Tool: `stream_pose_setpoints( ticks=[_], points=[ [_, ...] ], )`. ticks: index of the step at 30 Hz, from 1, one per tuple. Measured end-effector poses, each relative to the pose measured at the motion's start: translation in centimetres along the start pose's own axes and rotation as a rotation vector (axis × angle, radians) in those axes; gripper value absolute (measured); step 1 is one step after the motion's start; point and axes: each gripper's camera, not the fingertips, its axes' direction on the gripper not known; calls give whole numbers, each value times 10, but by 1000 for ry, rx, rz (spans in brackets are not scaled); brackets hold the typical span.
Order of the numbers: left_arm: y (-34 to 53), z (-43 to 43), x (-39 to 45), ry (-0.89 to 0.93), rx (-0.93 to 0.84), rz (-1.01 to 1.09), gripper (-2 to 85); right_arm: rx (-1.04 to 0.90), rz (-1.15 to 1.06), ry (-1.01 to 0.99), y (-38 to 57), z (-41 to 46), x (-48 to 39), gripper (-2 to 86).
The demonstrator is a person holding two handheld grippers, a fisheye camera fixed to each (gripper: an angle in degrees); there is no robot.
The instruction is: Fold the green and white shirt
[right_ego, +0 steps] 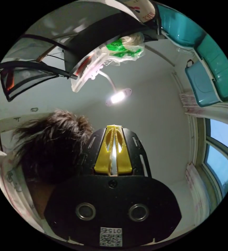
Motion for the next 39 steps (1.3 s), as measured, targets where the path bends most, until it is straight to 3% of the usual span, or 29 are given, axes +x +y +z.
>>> stream_pose_setpoints(
  ticks=[3,6,8,13,17,19,23,30,31,34,39],
  points=[
    [-17,5,5,16,-30,-5,-8,-82,-39,-46,32,13,55,-8],
    [-36,8,10,60,-71,-21,-7,-218,-30,90,82,29,130,-8],
    [-45,5,15,97,-80,-21,-5,-425,56,302,132,43,213,-9],
    [-71,-36,26,48,-10,-31,3,-977,179,518,281,28,395,-1],
    [-130,-82,47,-36,96,32,9,-1466,513,771,449,-55,552,63],
    [-169,-95,63,-60,145,86,11,-1618,726,825,518,-102,605,81],
    [-284,-108,113,11,228,230,14,-1685,1039,954,632,-177,687,103],
    [-515,-75,246,204,213,490,18,-1956,1091,1075,759,-208,786,117],
    [-535,-69,259,217,209,499,19,-1982,1008,1110,766,-207,798,80],
    [-638,-30,329,258,180,510,28,-1901,867,1166,755,-198,819,37],
    [-805,56,465,371,143,383,48,-1735,1089,1082,735,-208,883,-1]
  ],
)
